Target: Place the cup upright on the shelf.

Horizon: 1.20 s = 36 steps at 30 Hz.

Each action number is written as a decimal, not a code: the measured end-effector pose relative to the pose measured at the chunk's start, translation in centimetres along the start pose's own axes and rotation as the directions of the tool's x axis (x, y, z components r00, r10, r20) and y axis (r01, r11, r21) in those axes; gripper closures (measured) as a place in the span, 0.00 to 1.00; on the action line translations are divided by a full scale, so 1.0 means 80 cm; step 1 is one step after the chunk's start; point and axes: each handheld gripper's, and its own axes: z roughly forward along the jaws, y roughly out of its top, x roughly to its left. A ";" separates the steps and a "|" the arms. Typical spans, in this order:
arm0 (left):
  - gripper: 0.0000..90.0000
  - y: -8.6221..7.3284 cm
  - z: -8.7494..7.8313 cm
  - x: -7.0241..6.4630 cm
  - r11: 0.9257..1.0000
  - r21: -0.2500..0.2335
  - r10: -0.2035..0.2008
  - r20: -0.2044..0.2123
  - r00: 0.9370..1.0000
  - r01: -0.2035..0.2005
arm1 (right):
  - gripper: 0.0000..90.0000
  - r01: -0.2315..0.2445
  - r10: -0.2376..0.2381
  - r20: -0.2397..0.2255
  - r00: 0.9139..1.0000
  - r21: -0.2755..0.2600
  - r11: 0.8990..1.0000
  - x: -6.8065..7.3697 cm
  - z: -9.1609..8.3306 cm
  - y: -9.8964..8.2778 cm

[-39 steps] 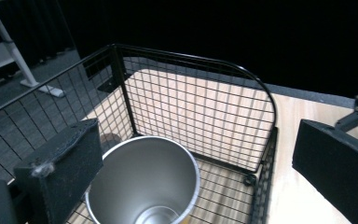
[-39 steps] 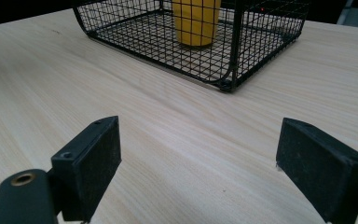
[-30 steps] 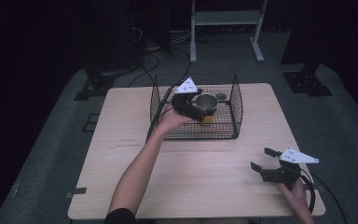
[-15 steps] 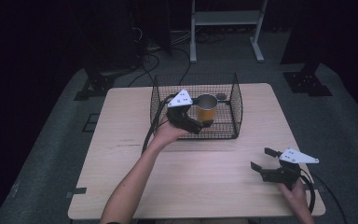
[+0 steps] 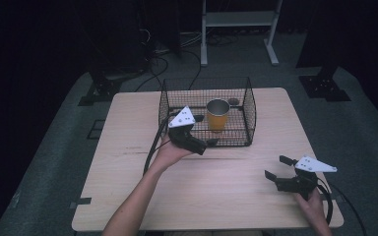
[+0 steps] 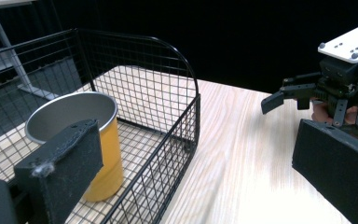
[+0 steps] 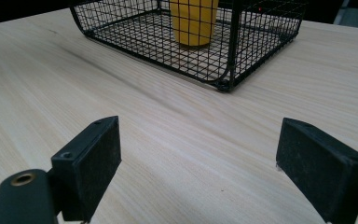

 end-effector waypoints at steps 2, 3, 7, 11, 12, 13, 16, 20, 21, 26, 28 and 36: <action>0.01 -0.002 -0.003 -0.003 1.000 -0.005 0.000 -0.004 1.000 0.000 | 0.14 -0.001 0.001 0.000 1.000 0.001 1.000 0.000 0.000 0.000; 0.01 -0.003 -0.005 -0.004 1.000 -0.009 -0.001 -0.003 1.000 0.000 | 0.14 -0.001 0.001 0.000 1.000 0.001 1.000 0.000 0.000 0.000; 0.01 -0.011 -0.010 -0.011 1.000 -0.011 -0.001 -0.004 1.000 0.001 | 0.14 0.000 0.000 0.002 1.000 -0.001 1.000 0.000 0.000 0.000; 0.01 -0.019 -0.019 -0.016 1.000 -0.022 -0.011 -0.012 1.000 0.011 | 0.14 -0.002 0.002 0.001 1.000 -0.001 1.000 -0.001 0.000 0.000; 0.01 -0.021 -0.021 -0.017 0.999 -0.030 -0.020 -0.012 1.000 0.019 | 0.14 -0.003 0.003 0.001 1.000 0.000 1.000 0.000 0.000 0.000; 0.01 -0.023 -0.024 -0.018 0.999 -0.032 -0.021 -0.014 1.000 0.021 | 0.14 -0.002 0.002 0.001 1.000 0.000 1.000 0.000 0.000 0.000; 0.01 -0.029 -0.030 -0.023 0.999 -0.034 -0.022 -0.022 1.000 0.021 | 0.14 -0.005 0.005 0.001 1.000 0.001 1.000 -0.001 0.000 0.000; 0.01 -0.035 -0.040 -0.029 0.999 -0.049 -0.021 -0.033 0.999 0.019 | 0.14 -0.005 0.005 0.001 1.000 0.002 1.000 -0.001 0.000 0.000; 0.01 -0.036 -0.043 -0.031 0.999 -0.049 -0.022 -0.035 0.999 0.020 | 0.14 -0.005 0.005 0.002 1.000 0.002 1.000 -0.001 0.000 0.000; 0.01 -0.045 -0.053 -0.042 0.999 -0.052 -0.015 -0.046 0.999 0.012 | 0.14 -0.006 0.006 0.002 1.000 0.001 1.000 -0.001 0.000 0.000; 0.01 -0.049 -0.056 -0.045 0.998 -0.063 -0.020 -0.046 0.999 0.017 | 0.14 -0.005 0.005 0.001 1.000 0.001 1.000 -0.001 -0.001 0.000; 0.01 -0.072 -0.072 -0.057 0.998 -0.062 -0.029 -0.078 0.997 0.024 | 0.14 -0.003 0.003 0.001 1.000 0.000 1.000 -0.001 -0.001 0.000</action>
